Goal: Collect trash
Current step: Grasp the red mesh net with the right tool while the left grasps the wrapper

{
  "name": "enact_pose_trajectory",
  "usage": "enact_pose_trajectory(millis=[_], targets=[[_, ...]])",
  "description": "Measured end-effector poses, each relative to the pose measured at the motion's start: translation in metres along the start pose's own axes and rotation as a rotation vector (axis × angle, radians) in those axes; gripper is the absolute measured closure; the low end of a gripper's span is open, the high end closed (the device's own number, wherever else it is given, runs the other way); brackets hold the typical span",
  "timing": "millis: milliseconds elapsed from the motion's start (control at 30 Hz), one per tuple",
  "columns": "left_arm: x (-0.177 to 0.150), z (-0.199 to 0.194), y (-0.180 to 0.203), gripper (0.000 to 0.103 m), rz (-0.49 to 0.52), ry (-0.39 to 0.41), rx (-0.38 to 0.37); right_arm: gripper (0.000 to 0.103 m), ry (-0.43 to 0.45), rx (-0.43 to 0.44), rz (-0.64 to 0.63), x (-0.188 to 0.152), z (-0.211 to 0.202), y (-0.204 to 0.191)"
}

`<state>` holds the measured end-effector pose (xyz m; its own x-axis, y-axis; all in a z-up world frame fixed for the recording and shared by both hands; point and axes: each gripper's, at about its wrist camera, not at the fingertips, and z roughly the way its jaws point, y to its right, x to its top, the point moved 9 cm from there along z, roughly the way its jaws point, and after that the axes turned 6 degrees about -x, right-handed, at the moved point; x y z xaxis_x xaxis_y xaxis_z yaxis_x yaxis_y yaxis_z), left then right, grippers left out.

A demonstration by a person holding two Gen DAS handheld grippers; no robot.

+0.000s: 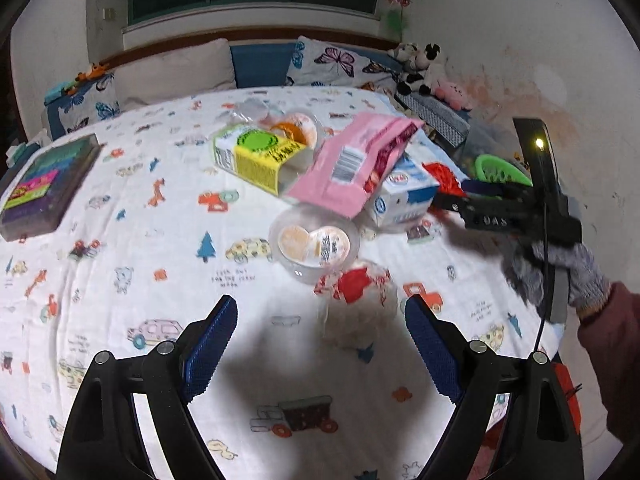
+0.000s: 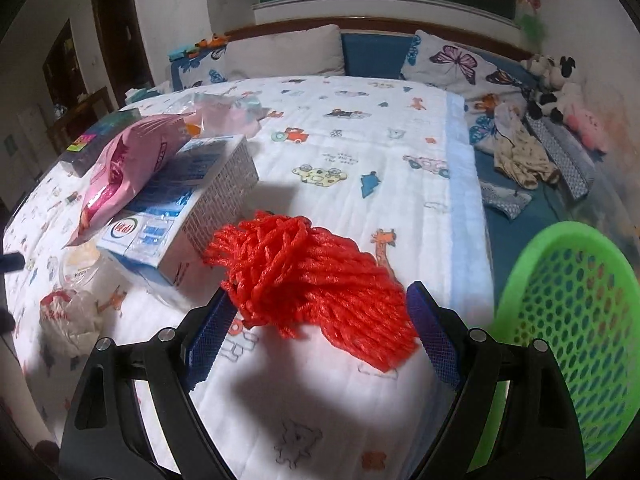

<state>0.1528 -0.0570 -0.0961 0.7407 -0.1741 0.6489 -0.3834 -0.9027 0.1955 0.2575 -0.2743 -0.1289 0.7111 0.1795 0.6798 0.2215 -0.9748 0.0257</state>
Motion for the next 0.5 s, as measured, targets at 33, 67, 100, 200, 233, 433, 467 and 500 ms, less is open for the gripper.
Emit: enact_pose_trajectory(millis=[33, 67, 100, 200, 233, 433, 467, 500], targets=[[-0.001, 0.002, 0.001, 0.020, 0.003, -0.002, -0.003, 0.019, -0.004, 0.002, -0.003, 0.000, 0.001, -0.001], [-0.002, 0.004, 0.003, 0.020, 0.006, -0.005, -0.008, 0.021, -0.009, -0.004, -0.006, -0.001, 0.003, -0.001], [-0.003, 0.006, 0.005, 0.020, 0.008, -0.007, -0.013, 0.023, -0.017, -0.008, -0.006, -0.001, 0.004, 0.000], [-0.005, 0.016, 0.007, 0.020, 0.003, -0.022, -0.023, 0.028, -0.025, -0.004, -0.005, -0.002, 0.006, 0.001], [-0.005, 0.020, 0.008, 0.022, -0.002, -0.029, -0.028, 0.032, -0.024, -0.004, -0.005, -0.002, 0.006, 0.001], [-0.006, 0.035, 0.011, 0.033, -0.020, -0.045, -0.044, 0.045, -0.012, -0.010, -0.003, -0.005, 0.000, 0.001], [-0.006, 0.037, 0.011, 0.034, -0.022, -0.047, -0.049, 0.048, -0.006, -0.010, 0.001, -0.006, -0.002, 0.002], [-0.007, 0.039, 0.011, 0.037, -0.020, -0.049, -0.052, 0.050, -0.002, -0.007, 0.008, -0.006, -0.004, 0.002]])
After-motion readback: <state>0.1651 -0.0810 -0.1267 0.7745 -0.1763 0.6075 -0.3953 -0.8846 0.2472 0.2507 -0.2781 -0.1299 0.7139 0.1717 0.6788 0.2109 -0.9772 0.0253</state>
